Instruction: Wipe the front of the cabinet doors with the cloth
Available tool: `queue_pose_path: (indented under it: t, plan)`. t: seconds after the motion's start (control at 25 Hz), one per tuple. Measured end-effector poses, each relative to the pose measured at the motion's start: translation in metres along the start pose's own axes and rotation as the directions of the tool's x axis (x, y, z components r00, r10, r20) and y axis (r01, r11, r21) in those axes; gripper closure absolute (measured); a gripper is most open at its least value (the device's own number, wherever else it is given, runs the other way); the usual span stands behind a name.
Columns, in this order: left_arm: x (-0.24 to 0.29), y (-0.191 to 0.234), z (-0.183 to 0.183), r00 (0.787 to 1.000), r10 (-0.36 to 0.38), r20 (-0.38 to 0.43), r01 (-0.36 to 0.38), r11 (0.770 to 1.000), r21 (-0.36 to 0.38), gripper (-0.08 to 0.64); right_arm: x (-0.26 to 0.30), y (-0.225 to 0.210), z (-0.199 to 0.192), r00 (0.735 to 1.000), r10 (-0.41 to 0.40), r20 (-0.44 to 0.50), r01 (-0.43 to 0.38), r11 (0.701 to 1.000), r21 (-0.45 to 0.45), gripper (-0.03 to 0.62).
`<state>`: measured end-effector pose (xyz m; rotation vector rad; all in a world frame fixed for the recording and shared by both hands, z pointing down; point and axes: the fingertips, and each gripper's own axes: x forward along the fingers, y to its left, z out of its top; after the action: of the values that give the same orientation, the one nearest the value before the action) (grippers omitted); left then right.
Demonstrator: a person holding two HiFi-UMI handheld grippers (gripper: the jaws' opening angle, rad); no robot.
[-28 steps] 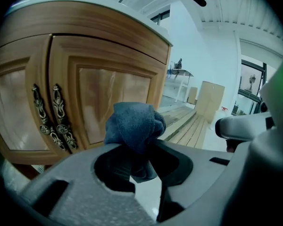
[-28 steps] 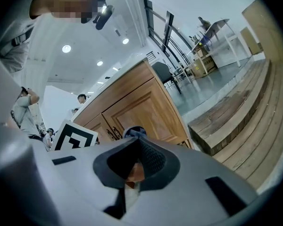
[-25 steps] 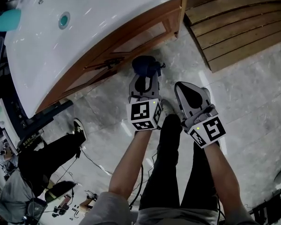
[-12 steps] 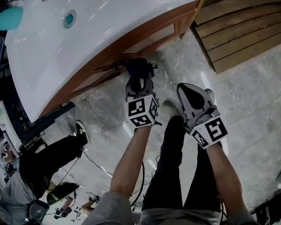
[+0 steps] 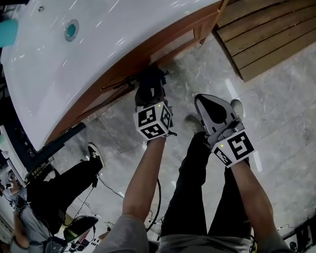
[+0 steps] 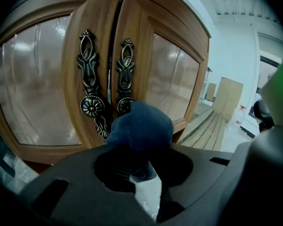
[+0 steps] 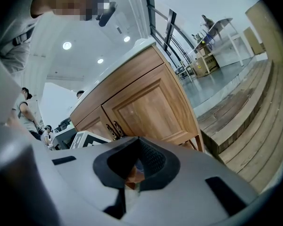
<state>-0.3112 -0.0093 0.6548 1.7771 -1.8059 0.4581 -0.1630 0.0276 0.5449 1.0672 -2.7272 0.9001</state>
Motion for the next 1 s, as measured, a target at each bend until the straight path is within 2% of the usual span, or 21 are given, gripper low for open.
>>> queue_pose_path:
  t: [0.52, 1.0]
  plan:
    - [0.008, -0.002, 0.0, 1.0, 0.011, -0.02, -0.011, 1.0, 0.013, 0.468, 0.006, -0.009, 0.005, 0.999, -0.028, 0.03, 0.027, 0.999, 0.029, 0.583]
    - [0.032, -0.034, 0.01, 0.999, -0.031, -0.041, 0.033, 0.999, 0.031, 0.468, -0.004, -0.032, 0.014, 0.997, -0.06, 0.046, 0.058, 0.997, 0.052, 0.583]
